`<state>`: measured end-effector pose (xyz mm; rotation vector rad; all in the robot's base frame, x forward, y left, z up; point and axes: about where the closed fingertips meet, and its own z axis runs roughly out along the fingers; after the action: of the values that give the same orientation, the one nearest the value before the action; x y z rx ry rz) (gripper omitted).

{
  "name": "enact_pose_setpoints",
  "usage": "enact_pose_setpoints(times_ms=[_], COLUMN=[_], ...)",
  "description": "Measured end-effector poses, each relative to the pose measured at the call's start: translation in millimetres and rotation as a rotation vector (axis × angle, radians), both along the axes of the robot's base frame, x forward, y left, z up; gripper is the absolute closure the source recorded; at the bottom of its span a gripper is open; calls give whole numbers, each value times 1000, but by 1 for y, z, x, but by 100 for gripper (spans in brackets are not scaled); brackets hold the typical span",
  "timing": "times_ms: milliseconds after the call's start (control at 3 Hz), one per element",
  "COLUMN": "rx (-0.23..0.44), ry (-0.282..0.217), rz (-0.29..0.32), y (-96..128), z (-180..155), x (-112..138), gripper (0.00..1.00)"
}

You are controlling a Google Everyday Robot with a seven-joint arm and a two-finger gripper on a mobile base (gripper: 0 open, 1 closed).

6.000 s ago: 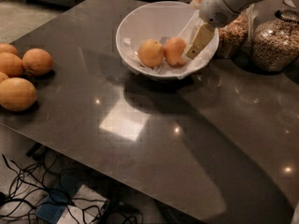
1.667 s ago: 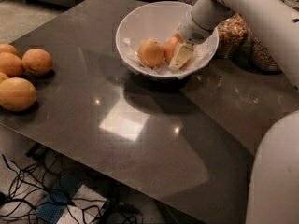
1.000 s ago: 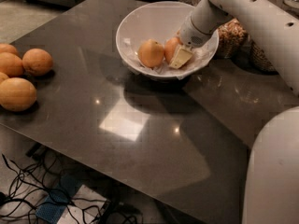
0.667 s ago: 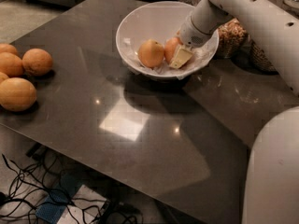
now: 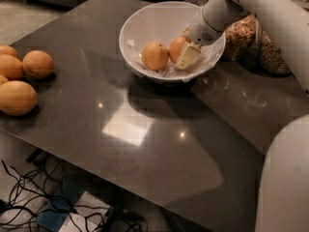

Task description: Pick orange from white bowl

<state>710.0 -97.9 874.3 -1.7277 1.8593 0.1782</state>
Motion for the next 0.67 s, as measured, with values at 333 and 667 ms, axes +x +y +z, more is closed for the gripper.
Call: enact_pose_setpoints(times_ms=[333,667], rx=[127,258], ry=[-24,-33], rz=[39,72], y=[6,8], z=[33,62], x=[-8,-17], gripper=[100,100])
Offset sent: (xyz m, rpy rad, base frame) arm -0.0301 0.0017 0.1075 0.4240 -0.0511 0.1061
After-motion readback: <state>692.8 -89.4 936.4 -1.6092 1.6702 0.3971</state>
